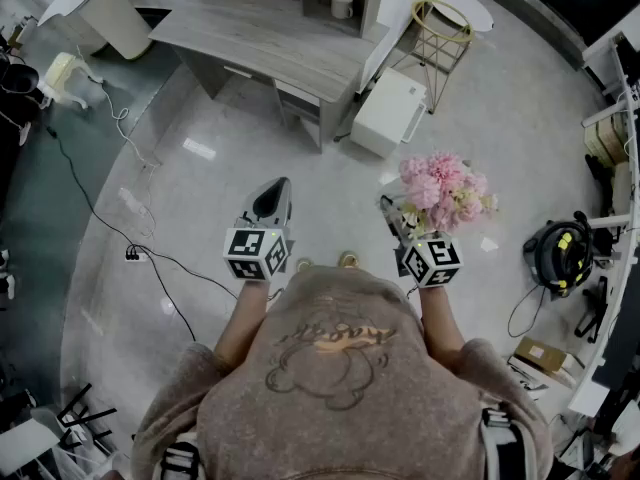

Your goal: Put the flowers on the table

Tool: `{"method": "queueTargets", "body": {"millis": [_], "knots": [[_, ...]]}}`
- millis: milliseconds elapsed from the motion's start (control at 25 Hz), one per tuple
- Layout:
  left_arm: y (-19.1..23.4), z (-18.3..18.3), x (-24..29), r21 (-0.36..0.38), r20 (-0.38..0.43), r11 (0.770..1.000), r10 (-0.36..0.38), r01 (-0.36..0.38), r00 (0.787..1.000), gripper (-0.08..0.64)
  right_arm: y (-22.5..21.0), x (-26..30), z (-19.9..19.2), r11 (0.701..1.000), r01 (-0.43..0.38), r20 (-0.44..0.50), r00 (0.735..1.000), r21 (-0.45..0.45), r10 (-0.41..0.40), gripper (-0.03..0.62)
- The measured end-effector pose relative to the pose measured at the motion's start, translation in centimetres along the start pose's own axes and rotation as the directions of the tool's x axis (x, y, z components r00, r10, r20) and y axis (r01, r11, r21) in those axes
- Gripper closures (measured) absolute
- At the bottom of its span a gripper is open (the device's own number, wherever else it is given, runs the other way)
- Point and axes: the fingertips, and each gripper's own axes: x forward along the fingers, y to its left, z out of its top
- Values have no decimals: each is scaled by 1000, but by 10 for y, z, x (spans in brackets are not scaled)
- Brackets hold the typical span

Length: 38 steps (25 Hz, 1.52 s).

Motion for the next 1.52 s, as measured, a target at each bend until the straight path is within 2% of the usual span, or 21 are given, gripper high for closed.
{"method": "queueTargets", "body": {"millis": [160, 840, 1120, 1520], "knots": [[4, 4, 3, 8, 2, 1000, -10, 10, 1000, 543, 5, 6, 3, 998, -21, 21, 1000, 51, 20, 235], [60, 3, 20, 31, -25, 997, -76, 77, 997, 543, 30, 50, -11, 999, 48, -6, 999, 0, -48, 236], [92, 14, 66, 34, -19, 995, -89, 90, 996, 543, 19, 104, 1, 998, 52, 6, 999, -19, -52, 236], [115, 72, 156, 64, -5, 995, -82, 83, 997, 543, -26, 192, 46, 999, 7, 7, 1000, -33, -7, 236]]}}
